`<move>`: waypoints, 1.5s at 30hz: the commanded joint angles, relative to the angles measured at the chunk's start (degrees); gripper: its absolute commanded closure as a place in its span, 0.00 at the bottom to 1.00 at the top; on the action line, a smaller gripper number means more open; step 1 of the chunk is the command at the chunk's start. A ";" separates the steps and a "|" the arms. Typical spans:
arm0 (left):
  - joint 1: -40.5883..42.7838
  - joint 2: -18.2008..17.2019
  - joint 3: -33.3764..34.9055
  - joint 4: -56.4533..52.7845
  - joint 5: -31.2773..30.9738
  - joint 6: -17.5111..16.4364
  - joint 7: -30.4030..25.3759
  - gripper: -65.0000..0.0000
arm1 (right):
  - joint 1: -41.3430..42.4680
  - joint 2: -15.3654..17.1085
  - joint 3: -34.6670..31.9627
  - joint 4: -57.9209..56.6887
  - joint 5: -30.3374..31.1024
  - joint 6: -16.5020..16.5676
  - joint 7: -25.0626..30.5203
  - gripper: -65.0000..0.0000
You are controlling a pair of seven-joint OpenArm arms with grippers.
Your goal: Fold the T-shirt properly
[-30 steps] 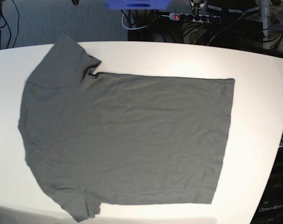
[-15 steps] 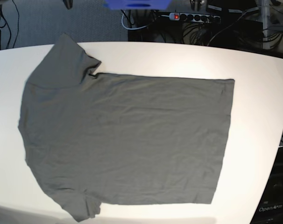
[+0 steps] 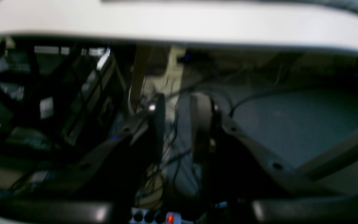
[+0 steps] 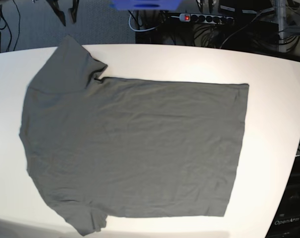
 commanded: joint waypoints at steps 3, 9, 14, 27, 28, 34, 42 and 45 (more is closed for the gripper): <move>2.18 -1.43 0.03 5.66 -0.01 0.10 3.42 0.77 | 0.00 0.19 0.27 2.29 -1.51 0.11 -0.67 0.74; 4.99 -3.71 0.30 20.78 -0.36 0.10 15.64 0.77 | 0.35 -1.13 0.18 9.41 -3.44 0.11 -9.55 0.74; 6.22 -3.98 0.12 30.89 -0.36 0.10 26.01 0.77 | 0.44 -1.40 0.10 15.47 -5.55 0.11 -17.72 0.74; 4.73 -5.21 -1.73 44.78 -0.54 0.01 45.53 0.77 | 4.13 -2.63 -0.08 19.52 -8.81 0.11 -28.01 0.74; 4.29 -5.21 -1.73 45.57 -0.80 0.01 47.11 0.77 | 4.13 -2.63 -0.08 19.52 -8.81 0.11 -28.01 0.74; 3.59 -7.93 -3.84 49.26 -8.89 -0.08 54.76 0.77 | 4.13 -2.71 -0.43 19.52 -8.89 0.11 -28.10 0.74; 0.95 -14.61 -4.10 49.62 -21.02 -0.08 60.47 0.77 | 4.49 -3.77 -1.05 19.52 -12.41 0.11 -28.10 0.74; -0.63 -15.67 -4.10 49.18 -25.51 -0.08 62.32 0.77 | 4.49 -4.30 -0.96 19.52 -12.41 0.20 -28.10 0.74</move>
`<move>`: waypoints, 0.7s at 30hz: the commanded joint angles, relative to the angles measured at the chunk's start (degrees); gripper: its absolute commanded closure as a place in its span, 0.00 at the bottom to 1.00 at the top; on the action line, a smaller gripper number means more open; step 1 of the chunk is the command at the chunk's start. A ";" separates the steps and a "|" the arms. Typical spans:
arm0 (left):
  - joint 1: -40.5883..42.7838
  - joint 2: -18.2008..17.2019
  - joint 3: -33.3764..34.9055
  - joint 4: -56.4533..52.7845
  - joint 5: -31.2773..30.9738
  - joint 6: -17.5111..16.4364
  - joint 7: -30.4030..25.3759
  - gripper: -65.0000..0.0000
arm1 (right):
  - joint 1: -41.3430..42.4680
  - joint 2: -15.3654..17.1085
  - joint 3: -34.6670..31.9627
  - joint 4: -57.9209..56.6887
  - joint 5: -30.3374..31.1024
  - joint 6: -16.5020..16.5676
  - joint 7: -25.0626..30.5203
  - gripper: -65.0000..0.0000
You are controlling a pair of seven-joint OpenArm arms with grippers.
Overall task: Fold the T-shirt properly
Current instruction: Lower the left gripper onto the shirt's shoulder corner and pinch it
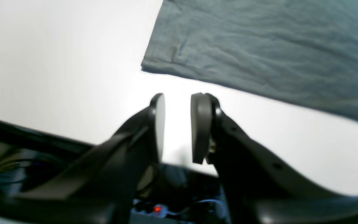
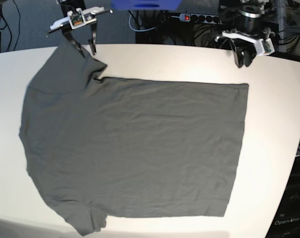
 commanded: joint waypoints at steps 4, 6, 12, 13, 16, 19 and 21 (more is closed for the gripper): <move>-1.80 -0.74 -2.89 -1.13 -3.74 -0.27 1.33 0.77 | -0.80 0.18 0.13 0.85 0.20 -0.24 1.63 0.74; -3.03 -0.65 -4.30 -2.18 -5.67 -0.27 2.56 0.77 | -0.80 0.18 0.13 0.85 0.20 -0.24 1.63 0.74; -5.67 -0.92 -7.37 -3.68 -11.03 -0.36 8.72 0.77 | -0.80 0.18 0.22 0.85 0.20 -0.24 1.63 0.74; -6.29 -0.92 -7.55 -3.85 -11.38 -0.36 9.42 0.77 | -0.80 0.18 0.22 0.85 0.20 -0.24 1.63 0.74; -7.78 -0.92 -8.43 -4.03 -12.61 -0.36 11.18 0.77 | -0.80 0.18 0.22 0.85 0.20 -0.24 1.63 0.74; -9.72 -0.92 -9.66 -4.73 -13.85 -0.36 14.87 0.77 | -0.80 0.18 0.22 0.85 0.20 -0.24 1.63 0.74; -11.03 -0.83 -10.54 -5.43 -14.64 -0.36 17.42 0.77 | -0.80 0.27 0.31 0.85 0.20 -0.24 1.63 0.74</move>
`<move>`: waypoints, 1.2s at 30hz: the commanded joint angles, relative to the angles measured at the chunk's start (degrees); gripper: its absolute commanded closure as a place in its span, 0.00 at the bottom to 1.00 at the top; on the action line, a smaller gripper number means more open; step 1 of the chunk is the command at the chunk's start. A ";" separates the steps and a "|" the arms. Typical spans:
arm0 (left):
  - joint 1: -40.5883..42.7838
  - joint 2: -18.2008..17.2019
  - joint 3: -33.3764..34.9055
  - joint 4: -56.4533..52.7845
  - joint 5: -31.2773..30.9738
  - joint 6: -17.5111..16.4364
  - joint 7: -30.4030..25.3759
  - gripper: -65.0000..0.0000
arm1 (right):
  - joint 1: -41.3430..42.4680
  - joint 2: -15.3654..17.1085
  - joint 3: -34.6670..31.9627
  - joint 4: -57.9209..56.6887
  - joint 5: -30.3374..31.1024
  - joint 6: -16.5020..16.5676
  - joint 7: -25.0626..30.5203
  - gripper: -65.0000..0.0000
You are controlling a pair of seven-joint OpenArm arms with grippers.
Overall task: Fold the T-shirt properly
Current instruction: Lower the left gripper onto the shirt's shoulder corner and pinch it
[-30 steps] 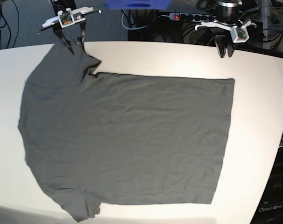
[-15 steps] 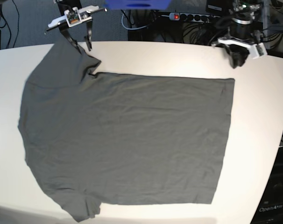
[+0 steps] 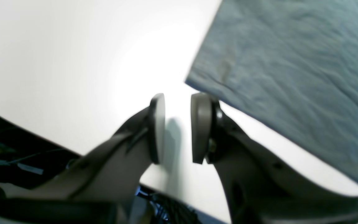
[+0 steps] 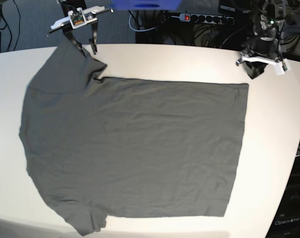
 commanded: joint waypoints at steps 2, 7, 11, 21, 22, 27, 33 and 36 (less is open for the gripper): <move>-1.07 -0.50 -1.01 -0.59 -1.09 -0.32 1.17 0.77 | -0.67 0.23 0.18 0.85 0.35 -0.20 1.58 0.74; -2.57 -0.41 -1.63 -1.29 -1.44 -0.32 3.63 0.77 | -0.67 0.23 0.18 0.85 0.35 -0.20 1.58 0.74; -2.66 -0.33 -1.63 -1.29 -1.44 -1.02 3.54 0.77 | -0.67 0.23 0.18 0.85 0.35 -0.20 1.58 0.74; -2.48 -0.15 -1.72 -2.52 -1.53 -11.31 3.37 0.51 | -0.67 0.23 0.18 0.85 0.35 -0.20 1.58 0.74; -2.57 -0.15 -1.81 -3.14 -1.53 -11.92 3.37 0.47 | -0.67 0.23 0.18 0.85 0.35 -0.20 1.58 0.74; -2.57 0.73 -5.85 -6.04 -5.49 -15.44 3.63 0.39 | -0.67 0.23 0.27 0.85 0.35 -0.20 1.58 0.74; -3.18 0.73 -9.19 -11.14 -9.09 -20.19 3.72 0.39 | -0.67 0.23 0.27 0.85 0.35 -0.20 1.50 0.74; -4.33 0.64 -9.28 -13.69 -9.09 -21.59 3.72 0.39 | -0.67 0.23 0.27 0.85 0.35 -0.20 1.50 0.74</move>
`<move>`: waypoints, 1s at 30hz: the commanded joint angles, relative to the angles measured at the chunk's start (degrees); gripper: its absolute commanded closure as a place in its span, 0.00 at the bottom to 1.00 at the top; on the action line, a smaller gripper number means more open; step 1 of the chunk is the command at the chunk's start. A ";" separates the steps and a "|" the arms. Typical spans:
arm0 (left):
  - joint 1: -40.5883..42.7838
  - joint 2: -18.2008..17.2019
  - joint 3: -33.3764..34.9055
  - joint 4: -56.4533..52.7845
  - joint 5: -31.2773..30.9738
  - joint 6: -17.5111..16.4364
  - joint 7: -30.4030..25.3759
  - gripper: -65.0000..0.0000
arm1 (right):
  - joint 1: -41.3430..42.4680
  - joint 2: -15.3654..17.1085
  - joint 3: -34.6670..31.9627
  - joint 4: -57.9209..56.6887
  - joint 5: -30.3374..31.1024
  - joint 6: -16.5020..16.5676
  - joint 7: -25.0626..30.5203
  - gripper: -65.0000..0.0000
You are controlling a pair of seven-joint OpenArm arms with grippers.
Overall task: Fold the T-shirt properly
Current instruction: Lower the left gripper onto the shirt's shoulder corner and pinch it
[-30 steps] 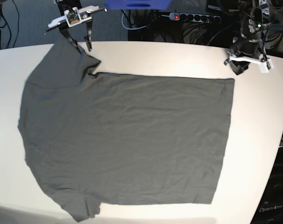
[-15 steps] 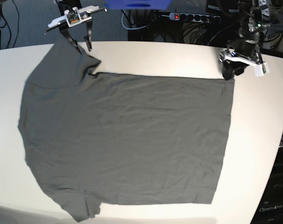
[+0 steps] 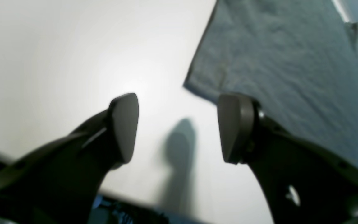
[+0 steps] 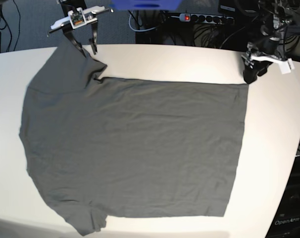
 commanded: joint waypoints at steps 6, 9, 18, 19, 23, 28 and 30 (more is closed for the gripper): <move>-1.01 -0.39 -0.21 -2.49 0.00 -1.14 0.92 0.39 | -0.76 0.25 0.16 0.85 0.38 -0.22 1.52 0.74; -2.33 -0.21 -0.12 -3.81 0.00 -0.97 1.01 0.39 | -0.85 0.25 0.16 0.85 0.38 -0.22 1.52 0.74; -6.55 -0.21 -0.29 -7.24 0.44 -0.97 10.06 0.39 | -0.94 0.25 0.16 0.85 0.38 -0.22 1.52 0.74; -6.55 -0.21 -0.29 -7.24 0.44 -0.97 10.24 0.39 | -0.94 0.25 0.16 0.85 0.38 -0.22 1.52 0.74; -6.55 -0.12 -0.03 -7.24 0.44 -0.88 10.33 0.39 | -0.94 0.25 0.16 0.85 0.38 -0.22 1.52 0.74; -6.55 -0.12 0.14 -7.33 0.53 -0.88 10.42 0.39 | -0.85 0.25 0.16 0.85 0.38 -0.22 1.52 0.74; -6.82 -0.03 0.14 -7.33 0.53 -0.88 10.42 0.39 | -0.76 0.25 0.16 0.85 0.38 -0.22 1.52 0.74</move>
